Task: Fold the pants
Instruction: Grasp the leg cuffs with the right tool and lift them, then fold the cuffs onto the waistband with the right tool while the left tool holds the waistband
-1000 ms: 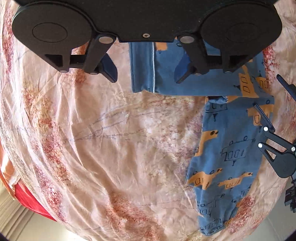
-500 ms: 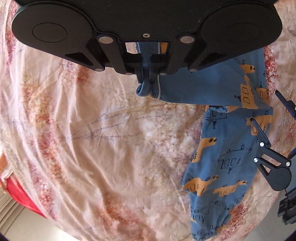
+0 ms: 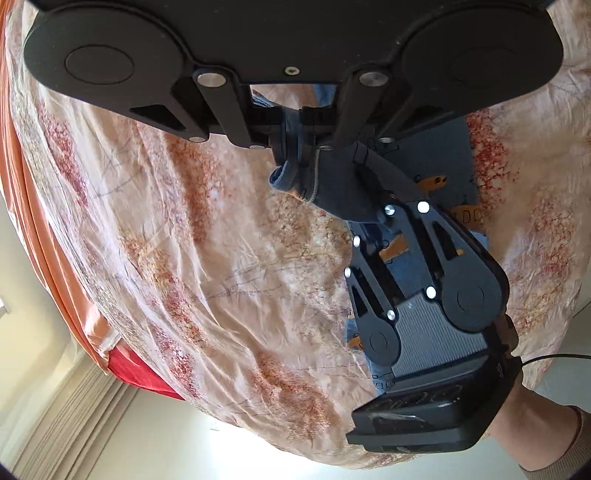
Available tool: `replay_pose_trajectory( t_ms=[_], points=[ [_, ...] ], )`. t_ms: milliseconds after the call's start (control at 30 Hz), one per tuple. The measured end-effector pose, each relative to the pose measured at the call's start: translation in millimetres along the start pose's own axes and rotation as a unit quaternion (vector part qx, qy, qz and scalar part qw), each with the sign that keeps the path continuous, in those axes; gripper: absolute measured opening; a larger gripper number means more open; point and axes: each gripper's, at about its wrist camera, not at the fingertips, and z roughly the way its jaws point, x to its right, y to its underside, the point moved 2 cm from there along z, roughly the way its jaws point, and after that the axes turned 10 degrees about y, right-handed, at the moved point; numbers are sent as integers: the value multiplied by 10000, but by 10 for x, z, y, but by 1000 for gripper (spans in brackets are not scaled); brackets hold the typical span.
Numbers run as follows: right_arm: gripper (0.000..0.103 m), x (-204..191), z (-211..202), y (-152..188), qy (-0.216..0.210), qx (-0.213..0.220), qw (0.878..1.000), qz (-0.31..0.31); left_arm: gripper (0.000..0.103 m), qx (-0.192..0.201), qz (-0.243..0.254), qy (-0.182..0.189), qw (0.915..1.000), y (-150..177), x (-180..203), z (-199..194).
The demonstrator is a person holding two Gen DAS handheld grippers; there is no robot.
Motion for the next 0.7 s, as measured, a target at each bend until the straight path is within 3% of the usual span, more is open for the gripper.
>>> replay_pose_trajectory(
  t_ms=[100, 133, 167, 233, 300, 367, 433, 600, 700],
  points=[
    [8, -72, -52, 195, 61, 79, 9990, 424, 0, 21, 84, 92, 9999, 57, 191, 94],
    [16, -87, -58, 266, 97, 57, 9978, 647, 0, 9, 128, 65, 9999, 83, 253, 125],
    [26, -71, -67, 359, 65, 29, 9949, 1005, 0, -14, 165, 26, 9999, 121, 321, 170],
    [32, -5, -132, 636, -69, 136, 9784, 2062, 0, -43, 178, -21, 9998, 187, 421, 245],
    [32, 86, -185, 961, -304, 256, 9431, 3300, 0, -41, 179, -123, 9998, 241, 492, 302],
    [33, 161, -164, 1344, -508, 226, 8883, 4558, 0, -17, 113, -210, 9997, 272, 535, 340],
    [34, 204, -80, 1659, -690, 90, 8373, 5423, 0, 47, 41, -287, 9996, 291, 567, 344],
    [34, 342, 176, 1909, -1038, 251, 7701, 6289, 0, 164, 18, -449, 9989, 301, 629, 321],
    [34, 490, 389, 1908, -1136, 304, 7609, 6382, 0, 167, -108, -466, 9987, 295, 618, 325]
  ],
)
